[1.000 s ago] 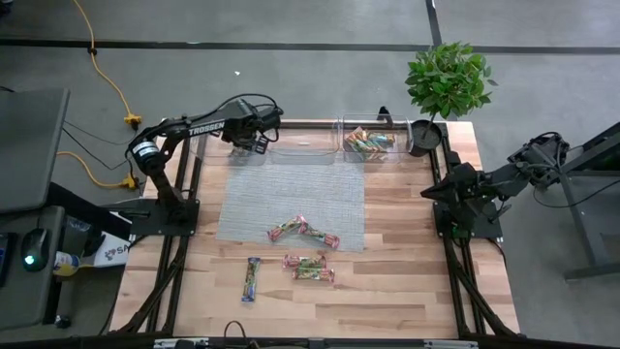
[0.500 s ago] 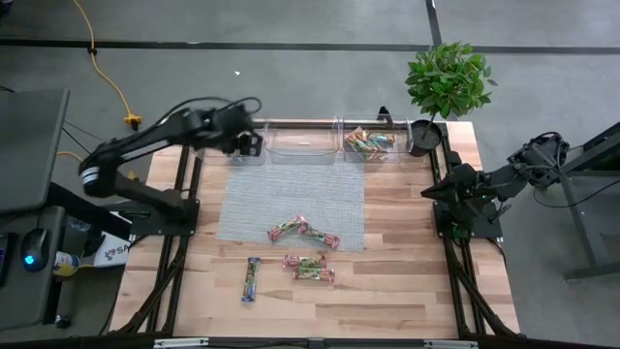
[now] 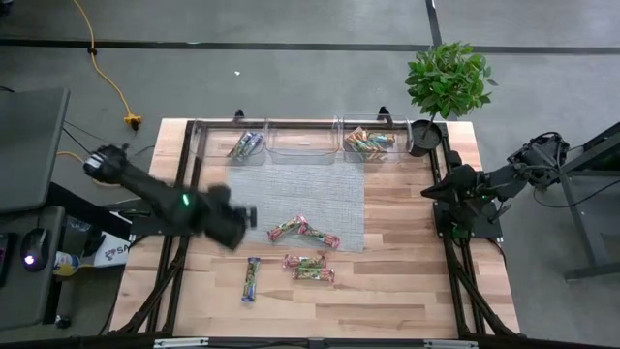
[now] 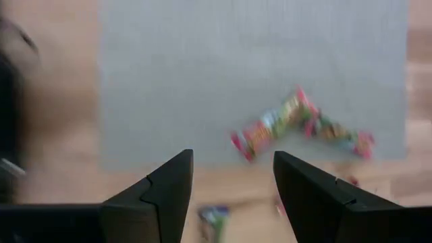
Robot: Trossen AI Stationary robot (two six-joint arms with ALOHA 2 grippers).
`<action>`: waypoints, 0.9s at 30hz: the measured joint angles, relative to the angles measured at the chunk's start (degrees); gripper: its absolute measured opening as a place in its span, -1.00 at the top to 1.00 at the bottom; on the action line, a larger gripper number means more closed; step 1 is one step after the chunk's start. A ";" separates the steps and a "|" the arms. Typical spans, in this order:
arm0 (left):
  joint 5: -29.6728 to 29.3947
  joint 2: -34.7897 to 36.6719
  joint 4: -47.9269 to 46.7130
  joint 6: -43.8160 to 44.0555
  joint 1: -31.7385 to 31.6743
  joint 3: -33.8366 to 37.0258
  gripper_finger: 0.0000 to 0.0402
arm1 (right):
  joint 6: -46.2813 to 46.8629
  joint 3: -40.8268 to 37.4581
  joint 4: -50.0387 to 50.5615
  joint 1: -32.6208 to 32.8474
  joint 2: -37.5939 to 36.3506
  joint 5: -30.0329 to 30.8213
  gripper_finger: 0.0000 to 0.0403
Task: Pick and place Granola Bars by type
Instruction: Put the blue granola bar into the left transparent bin
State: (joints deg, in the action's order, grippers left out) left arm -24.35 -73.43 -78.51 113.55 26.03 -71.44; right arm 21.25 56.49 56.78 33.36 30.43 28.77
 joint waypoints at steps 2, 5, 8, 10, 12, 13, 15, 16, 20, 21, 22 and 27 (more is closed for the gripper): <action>0.66 -2.44 6.14 6.62 4.71 3.33 -0.02 | -0.63 0.00 -0.02 -0.01 -0.02 -0.15 1.00; 4.48 -7.79 15.72 13.39 9.27 7.06 -0.02 | -1.67 0.00 -0.03 -0.01 -0.02 -0.33 1.00; 8.67 -13.07 20.93 14.43 10.57 7.22 -0.02 | -3.05 0.00 -0.03 -0.01 -0.02 -1.75 1.00; 11.78 -16.13 22.22 13.95 10.40 6.73 -0.02 | -3.60 0.00 -0.05 0.01 -0.02 -2.53 1.00; 14.59 -18.54 23.17 13.20 10.35 6.19 -0.02 | -3.73 0.00 -0.03 -0.01 -0.02 -3.18 1.00; 15.50 -19.55 24.34 13.00 10.35 6.01 -0.02 | -3.76 0.00 -0.03 0.00 -0.02 -3.45 1.00; 17.47 -21.53 26.33 13.04 10.35 5.97 -0.02 | -3.76 0.00 -0.03 0.01 -0.02 -3.77 1.00; 18.19 -22.39 27.43 13.22 10.36 5.97 -0.02 | -3.76 0.00 -0.03 0.00 -0.02 -3.88 1.00; 21.75 -25.57 31.83 12.82 10.35 5.90 -0.02 | -3.76 0.00 -0.03 0.01 -0.02 -3.88 1.00; 22.05 -26.32 32.44 12.69 10.35 5.92 -0.02 | -3.76 0.00 -0.03 0.01 -0.02 -3.88 1.00; 22.30 -26.90 32.76 12.67 10.38 5.93 -0.02 | -3.76 0.00 -0.02 0.01 -0.02 -3.88 1.00; 23.94 -29.21 33.34 12.56 10.33 5.93 -0.02 | -3.76 0.00 0.02 0.01 -0.02 -3.80 1.00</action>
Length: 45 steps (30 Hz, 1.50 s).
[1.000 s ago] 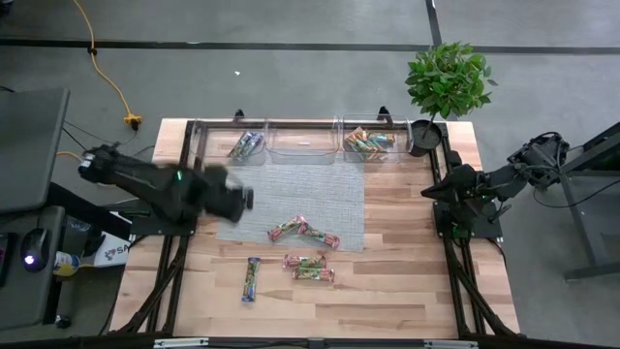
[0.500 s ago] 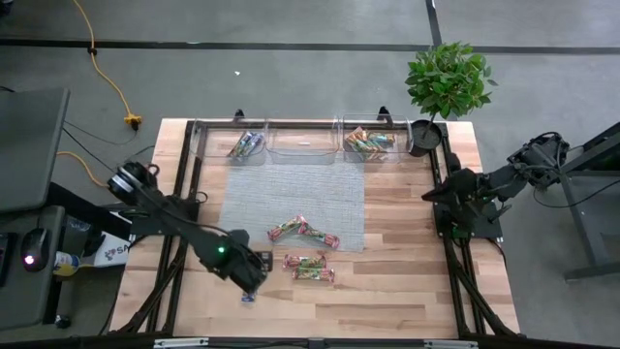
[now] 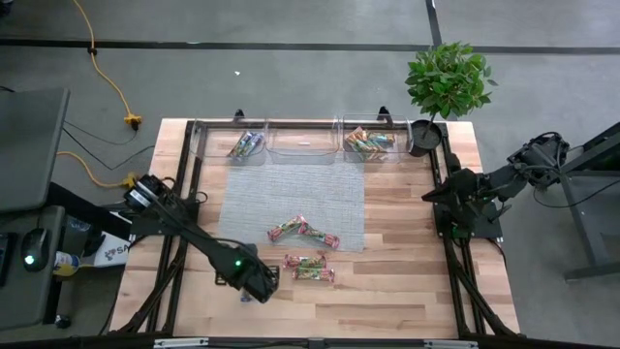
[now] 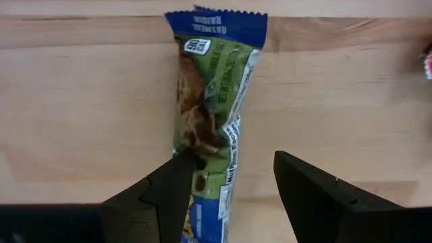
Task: Pick and place Granola Bars by type
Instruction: Put the blue granola bar into the left transparent bin
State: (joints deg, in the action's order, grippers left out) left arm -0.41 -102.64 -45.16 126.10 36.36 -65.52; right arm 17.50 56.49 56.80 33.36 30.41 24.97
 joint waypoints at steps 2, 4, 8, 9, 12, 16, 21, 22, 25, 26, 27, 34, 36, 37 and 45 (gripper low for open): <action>1.13 -0.61 -0.07 -0.17 0.00 -0.02 -0.02 | 0.00 0.00 0.00 -0.01 0.00 0.06 1.00; 2.60 -1.34 0.26 -0.76 0.02 -0.02 -0.02 | 0.05 0.00 0.00 0.00 0.00 0.19 1.00; 3.04 -1.45 0.30 -1.24 0.02 -0.02 -0.02 | 0.28 0.00 0.00 0.00 0.00 0.57 1.00; 3.04 -1.45 -0.15 -1.27 0.02 0.00 -0.02 | 0.31 0.00 -0.02 -0.02 0.00 0.61 1.00; 3.09 -1.45 -0.93 -1.29 0.02 0.00 -0.02 | 0.50 0.00 -0.05 0.00 0.00 1.38 1.00; 3.28 -1.45 -2.03 -1.29 0.02 0.00 -0.01 | 0.50 0.00 -0.05 0.00 0.00 1.67 1.00; 3.37 -1.45 -3.00 -1.29 0.02 0.00 0.19 | 0.48 0.00 -0.05 0.00 0.00 1.80 1.00; 3.39 -1.45 -2.98 -1.29 0.02 0.00 0.25 | 0.48 0.00 -0.06 -0.01 0.00 1.82 1.00; 3.48 -1.45 -3.00 -1.29 0.02 0.00 0.43 | 0.48 0.00 -0.05 0.00 0.00 1.88 1.00; 3.49 -1.45 -3.00 -1.29 0.02 0.00 0.49 | 0.48 0.00 -0.07 -0.02 0.00 1.91 1.00; 3.49 -1.45 -3.01 -1.29 0.02 0.00 0.55 | 0.48 0.00 -0.05 0.00 0.00 1.89 1.00; 1.89 -1.44 -4.61 -1.31 0.00 -1.49 0.77 | 0.46 0.00 -0.07 0.00 0.00 1.88 1.00; 0.15 -1.44 -6.96 -1.46 -0.27 -3.27 0.77 | 0.46 0.00 -0.07 0.00 0.00 1.88 1.00; -0.85 -1.43 -8.22 -1.85 -0.57 -4.22 0.77 | 0.46 0.00 -0.07 0.00 0.00 1.88 1.00; -12.93 -0.93 -32.96 -10.90 -7.61 -18.85 0.78 | 0.46 0.00 -0.09 -0.01 -0.02 2.32 1.00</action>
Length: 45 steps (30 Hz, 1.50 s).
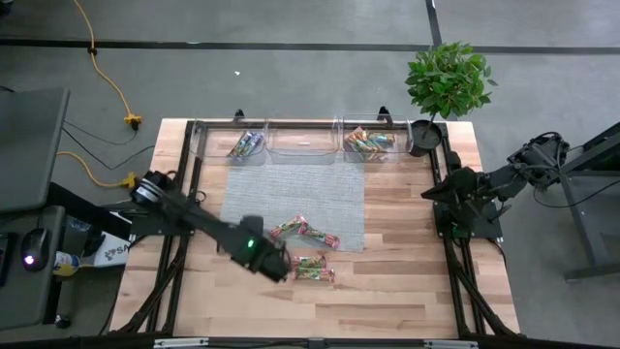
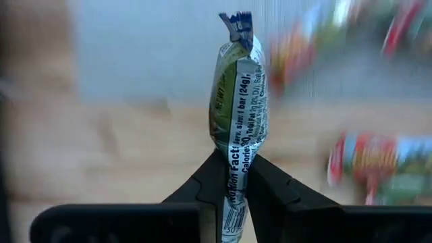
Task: Pick and place Granola Bars by type
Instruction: Put the blue granola bar into the left transparent bin, then put the red granola bar into the middle transparent bin
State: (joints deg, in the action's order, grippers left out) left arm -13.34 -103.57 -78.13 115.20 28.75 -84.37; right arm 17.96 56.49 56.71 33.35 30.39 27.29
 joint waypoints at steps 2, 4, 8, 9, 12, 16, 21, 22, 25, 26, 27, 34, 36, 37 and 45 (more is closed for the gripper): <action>-4.15 0.00 -8.72 -2.22 -2.77 -4.09 0.78 | 0.02 0.00 -0.11 0.00 0.02 -0.01 1.00; -8.55 0.33 -12.52 -5.84 -6.09 -7.11 0.78 | 0.00 0.00 -0.51 -0.01 0.02 0.00 1.00; -15.50 3.91 -11.77 -16.96 -15.14 -7.09 0.78 | 0.00 0.00 -0.61 0.00 0.11 0.00 1.00; -16.02 4.16 -12.06 -18.82 -17.46 -7.12 0.78 | 0.00 0.00 -0.62 0.00 0.21 -0.03 1.00; -17.81 4.21 -11.35 -28.47 -25.07 -6.32 0.78 | 0.02 0.00 -0.83 0.01 0.63 -0.67 1.00; -18.86 4.36 -11.91 -40.07 -35.83 -6.46 0.78 | 0.02 0.00 -0.90 0.00 1.20 -0.85 1.00; -22.07 4.39 -11.75 -49.65 -47.73 -6.44 0.78 | 0.96 0.00 -0.90 0.01 1.69 -1.10 1.00; -22.33 4.37 -11.55 -51.77 -49.93 -6.44 0.78 | 1.22 0.00 -0.90 -0.01 1.76 -1.04 1.00; -23.36 4.03 -9.34 -58.60 -56.27 -6.44 0.78 | 2.11 0.00 -0.88 -0.01 1.92 -1.07 1.00; -23.23 3.66 -7.78 -61.39 -58.33 -6.44 0.78 | 2.53 0.00 -0.87 0.00 1.96 -1.00 1.00; -22.77 3.26 -6.32 -64.38 -60.30 -6.44 0.78 | 2.74 0.00 -0.87 0.01 2.04 -0.87 1.00; -11.65 -2.19 -1.14 -78.98 -69.28 -6.42 0.76 | 5.68 0.00 -0.85 0.01 2.27 0.22 1.00; -10.50 -4.08 -1.45 -81.63 -69.79 -6.42 0.70 | 6.16 0.00 -0.85 -0.01 2.29 0.58 1.00; -10.35 -4.95 -1.83 -82.42 -69.79 -6.39 0.66 | 6.23 0.00 -0.85 0.00 2.29 0.89 1.00; -13.54 -5.89 -1.35 -83.59 -69.63 -6.37 0.17 | 7.19 0.00 -0.78 0.01 2.29 2.52 1.00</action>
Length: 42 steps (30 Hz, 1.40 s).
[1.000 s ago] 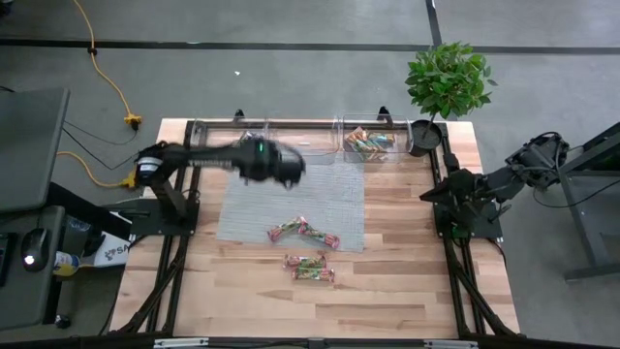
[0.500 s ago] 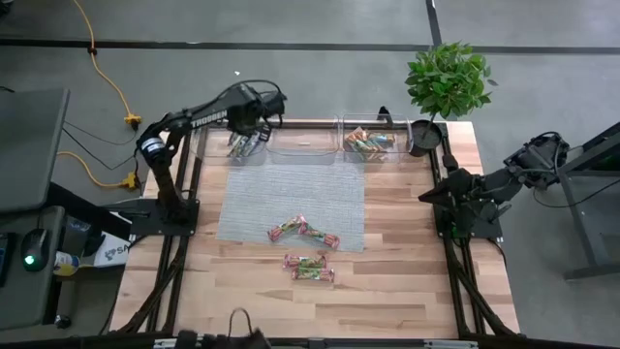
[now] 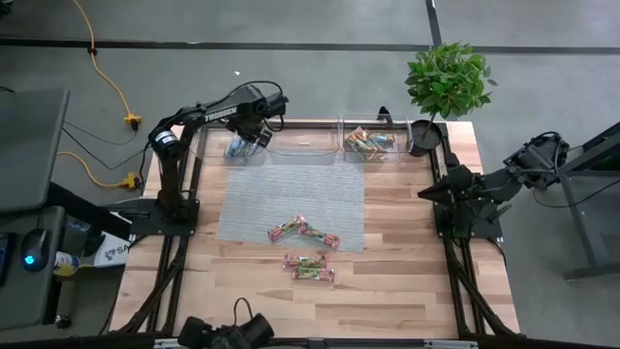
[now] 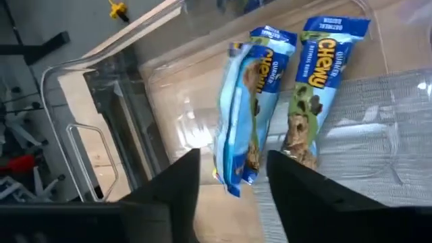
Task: Pick and place Granola Bars by type
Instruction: Put the red granola bar into the middle transparent bin
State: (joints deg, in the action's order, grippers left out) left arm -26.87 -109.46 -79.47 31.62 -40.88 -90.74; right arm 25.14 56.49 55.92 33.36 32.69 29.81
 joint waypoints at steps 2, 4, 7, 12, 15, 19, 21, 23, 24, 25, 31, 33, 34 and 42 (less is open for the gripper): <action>0.26 0.65 0.10 -0.05 0.00 0.00 0.07 | 0.42 0.00 0.32 0.00 0.00 0.22 1.00; 1.10 2.15 0.15 0.18 0.00 0.00 0.00 | 0.88 0.00 0.44 0.00 0.00 0.25 1.00; 3.86 6.55 2.82 -0.15 0.02 0.00 -0.02 | 1.67 0.00 0.43 0.00 0.00 0.25 1.00; 10.81 18.08 6.96 -0.28 1.83 0.00 -0.03 | 1.67 0.00 0.43 -0.01 0.00 1.15 1.00; 13.24 25.22 6.59 -1.41 5.54 -0.02 -0.03 | 1.61 0.00 0.43 -0.01 0.00 2.11 1.00; 13.18 34.70 6.89 0.01 12.84 2.26 -0.03 | 1.73 0.00 0.43 -0.02 0.00 2.64 1.00; 14.54 39.55 9.80 1.57 17.15 5.64 -0.03 | 1.84 0.00 0.41 0.00 0.00 2.64 1.00; 15.55 44.11 14.00 3.66 22.17 10.56 -0.03 | 1.97 0.00 0.39 0.00 0.00 2.70 1.00; 15.87 46.41 16.32 5.31 24.99 13.58 -0.03 | 2.20 0.00 0.39 0.00 0.00 2.91 1.00; 15.86 48.59 18.62 7.24 27.78 16.71 -0.03 | 2.57 0.00 0.39 0.00 0.00 3.27 1.00; 13.45 59.45 31.88 21.63 43.74 35.77 -0.03 | 3.98 0.00 0.02 -0.02 2.47 3.65 1.00; 11.16 61.64 36.10 25.12 48.36 40.16 -0.03 | 3.03 0.00 -1.86 -0.28 5.35 2.66 1.00; 9.71 62.33 37.35 26.61 50.54 41.84 -0.03 | 2.08 0.00 -3.34 -0.84 7.14 2.00 1.00; 3.62 62.76 39.48 30.80 61.60 44.98 -0.03 | 1.52 0.04 -20.82 -17.67 22.40 -18.49 1.00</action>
State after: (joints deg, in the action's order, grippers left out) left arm -23.25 -46.70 -40.00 62.41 20.72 -45.76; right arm 26.66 56.53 35.10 15.70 55.09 11.32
